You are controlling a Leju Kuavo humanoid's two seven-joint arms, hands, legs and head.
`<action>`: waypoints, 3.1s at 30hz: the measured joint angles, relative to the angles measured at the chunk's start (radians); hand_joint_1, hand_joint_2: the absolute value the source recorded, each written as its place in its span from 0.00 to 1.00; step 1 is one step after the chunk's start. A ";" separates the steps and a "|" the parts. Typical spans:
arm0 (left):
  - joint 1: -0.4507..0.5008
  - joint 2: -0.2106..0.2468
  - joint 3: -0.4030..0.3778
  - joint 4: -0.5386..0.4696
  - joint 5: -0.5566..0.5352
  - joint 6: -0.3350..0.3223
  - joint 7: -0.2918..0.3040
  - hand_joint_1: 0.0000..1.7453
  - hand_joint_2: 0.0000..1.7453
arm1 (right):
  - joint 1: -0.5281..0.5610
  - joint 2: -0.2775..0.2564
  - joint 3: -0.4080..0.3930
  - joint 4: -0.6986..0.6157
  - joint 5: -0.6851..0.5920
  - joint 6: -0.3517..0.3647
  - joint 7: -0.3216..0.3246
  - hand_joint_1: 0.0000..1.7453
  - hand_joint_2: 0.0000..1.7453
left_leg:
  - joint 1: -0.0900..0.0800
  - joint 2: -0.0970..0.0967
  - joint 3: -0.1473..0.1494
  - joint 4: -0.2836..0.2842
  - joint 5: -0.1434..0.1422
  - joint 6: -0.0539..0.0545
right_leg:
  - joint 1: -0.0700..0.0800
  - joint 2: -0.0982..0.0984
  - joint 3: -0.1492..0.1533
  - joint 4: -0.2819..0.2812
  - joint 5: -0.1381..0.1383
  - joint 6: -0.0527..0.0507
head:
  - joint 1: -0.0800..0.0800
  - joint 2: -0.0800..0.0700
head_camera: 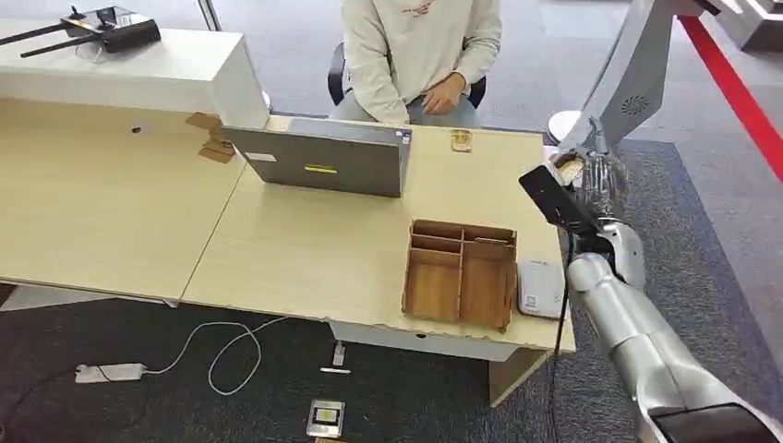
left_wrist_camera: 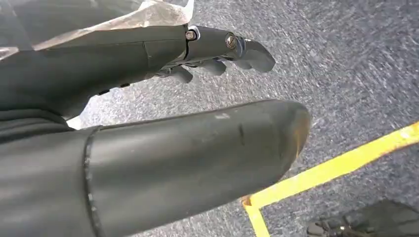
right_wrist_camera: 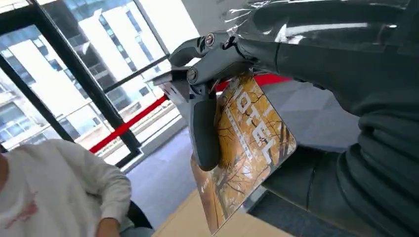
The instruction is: Pass the card to the sensor for recognition and then transmit it.
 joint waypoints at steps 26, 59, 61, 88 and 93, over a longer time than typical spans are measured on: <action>-0.001 -0.010 0.000 0.000 0.009 0.015 0.015 0.00 0.00 | 0.150 -0.122 -0.006 0.010 0.131 0.131 0.046 1.00 1.00 | 0.001 0.000 0.000 0.000 0.000 0.000 | -0.001 0.000 0.000 0.000 0.000 0.000 | 0.000 0.000; -0.002 -0.014 0.000 0.000 0.019 0.005 0.019 0.00 0.00 | 0.221 -0.128 -0.006 0.055 0.191 0.210 0.055 1.00 1.00 | 0.001 0.000 0.001 0.000 0.000 0.000 | -0.001 0.000 0.001 0.000 0.000 0.000 | 0.000 0.000; -0.002 -0.014 0.000 0.000 0.019 0.005 0.021 0.00 0.00 | 0.221 -0.128 -0.006 0.055 0.191 0.210 0.055 1.00 1.00 | 0.001 0.000 0.001 0.000 0.000 0.000 | -0.001 0.000 0.001 0.000 0.000 0.000 | 0.000 0.000; -0.003 -0.017 -0.004 0.000 0.030 -0.003 0.013 0.00 0.00 | 0.153 -0.105 -0.100 -0.022 0.029 0.090 0.011 1.00 1.00 | 0.001 0.000 0.002 0.000 0.000 0.000 | -0.001 0.000 0.002 0.000 0.000 0.000 | 0.000 0.000; -0.004 -0.016 -0.013 0.000 0.016 -0.004 -0.015 0.00 0.00 | 0.085 -0.090 -0.116 -0.090 0.044 0.103 0.029 1.00 1.00 | 0.001 0.000 0.002 0.000 0.000 0.000 | -0.001 0.000 0.002 0.001 0.000 0.000 | 0.000 0.000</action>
